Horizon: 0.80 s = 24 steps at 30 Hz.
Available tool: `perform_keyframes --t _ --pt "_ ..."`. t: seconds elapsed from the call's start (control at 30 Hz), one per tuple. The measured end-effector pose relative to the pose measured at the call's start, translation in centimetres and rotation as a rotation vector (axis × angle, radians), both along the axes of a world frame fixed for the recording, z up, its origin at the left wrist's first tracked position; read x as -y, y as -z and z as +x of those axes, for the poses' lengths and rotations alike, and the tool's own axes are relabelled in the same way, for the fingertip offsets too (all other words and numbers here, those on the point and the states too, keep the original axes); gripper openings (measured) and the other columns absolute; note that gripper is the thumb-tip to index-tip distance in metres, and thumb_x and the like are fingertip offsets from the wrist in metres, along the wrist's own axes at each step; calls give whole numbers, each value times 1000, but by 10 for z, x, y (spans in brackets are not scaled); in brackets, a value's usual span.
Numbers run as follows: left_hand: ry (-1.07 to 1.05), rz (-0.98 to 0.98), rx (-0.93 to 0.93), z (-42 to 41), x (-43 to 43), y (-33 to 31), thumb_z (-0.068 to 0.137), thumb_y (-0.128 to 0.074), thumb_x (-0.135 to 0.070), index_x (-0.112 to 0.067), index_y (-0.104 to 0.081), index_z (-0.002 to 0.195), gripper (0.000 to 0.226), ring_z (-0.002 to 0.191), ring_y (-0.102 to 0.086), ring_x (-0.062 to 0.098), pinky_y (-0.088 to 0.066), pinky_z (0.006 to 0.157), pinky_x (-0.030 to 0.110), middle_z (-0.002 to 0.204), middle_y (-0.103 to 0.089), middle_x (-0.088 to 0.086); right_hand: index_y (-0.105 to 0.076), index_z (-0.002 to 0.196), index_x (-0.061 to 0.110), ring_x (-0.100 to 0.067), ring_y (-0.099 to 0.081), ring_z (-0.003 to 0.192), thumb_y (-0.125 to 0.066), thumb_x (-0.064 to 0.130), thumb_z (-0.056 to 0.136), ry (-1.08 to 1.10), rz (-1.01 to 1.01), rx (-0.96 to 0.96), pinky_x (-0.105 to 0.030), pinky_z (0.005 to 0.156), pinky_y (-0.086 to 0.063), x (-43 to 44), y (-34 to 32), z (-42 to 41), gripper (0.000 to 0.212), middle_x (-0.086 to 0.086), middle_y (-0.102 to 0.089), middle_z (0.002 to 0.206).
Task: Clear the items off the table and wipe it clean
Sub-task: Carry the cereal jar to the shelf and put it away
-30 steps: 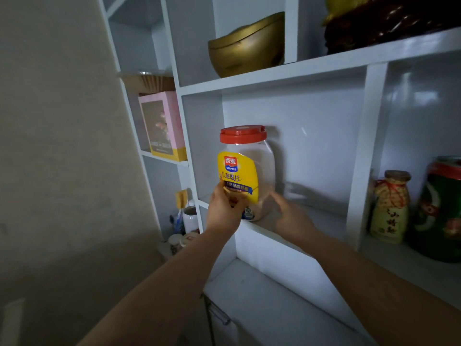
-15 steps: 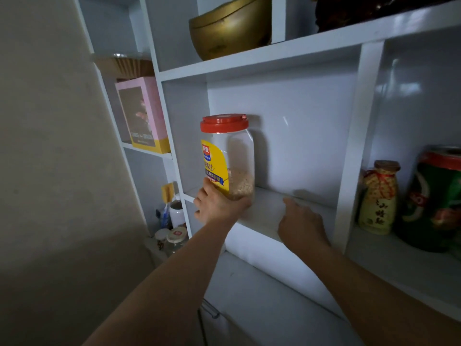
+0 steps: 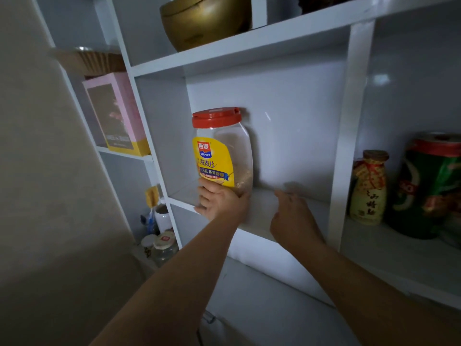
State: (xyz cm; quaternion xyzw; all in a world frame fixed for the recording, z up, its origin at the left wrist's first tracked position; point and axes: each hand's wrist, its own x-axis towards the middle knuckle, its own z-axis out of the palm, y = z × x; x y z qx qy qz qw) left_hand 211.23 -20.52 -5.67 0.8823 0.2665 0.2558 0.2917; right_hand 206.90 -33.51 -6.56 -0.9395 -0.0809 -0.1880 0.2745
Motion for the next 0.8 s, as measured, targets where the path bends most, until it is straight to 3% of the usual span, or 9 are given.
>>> perform_keyframes --t 0.37,0.53,0.6,0.7,0.8 --pt "-8 67 10 14 -7 1 70 -69 -63 6 -2 148 125 129 -38 37 -18 112 59 143 -30 20 -36 143 14 -22 -15 145 -47 3 84 10 46 -1 -29 115 -21 1 6 5 61 -13 -24 154" --pt "16 83 -20 18 -18 2 76 -67 -58 6 7 148 121 140 -25 36 -7 114 59 153 -16 21 -36 142 14 -23 -16 145 -46 4 84 14 56 -15 -29 115 -21 0 6 3 59 -13 -21 155" --pt "59 156 23 11 -14 7 85 -61 -44 4 10 149 106 144 -16 36 -6 115 58 158 -6 20 -36 142 14 -25 -18 144 -46 2 84 7 59 -17 -30 114 -22 0 4 3 60 -14 -20 155" --pt "134 313 154 -4 -12 11 84 -54 -11 -10 -7 153 83 142 -21 36 -16 114 55 158 -13 18 -37 142 14 -25 -18 144 -47 -1 83 -6 60 -22 -32 114 -26 -1 4 2 62 -14 -19 156" --pt "255 683 256 -10 -27 9 66 -60 1 -18 -43 142 80 117 -44 38 -40 98 51 145 -41 16 -38 142 15 -25 -21 143 -47 -4 82 -8 60 -18 -33 113 -29 -1 3 0 63 -13 -17 156"
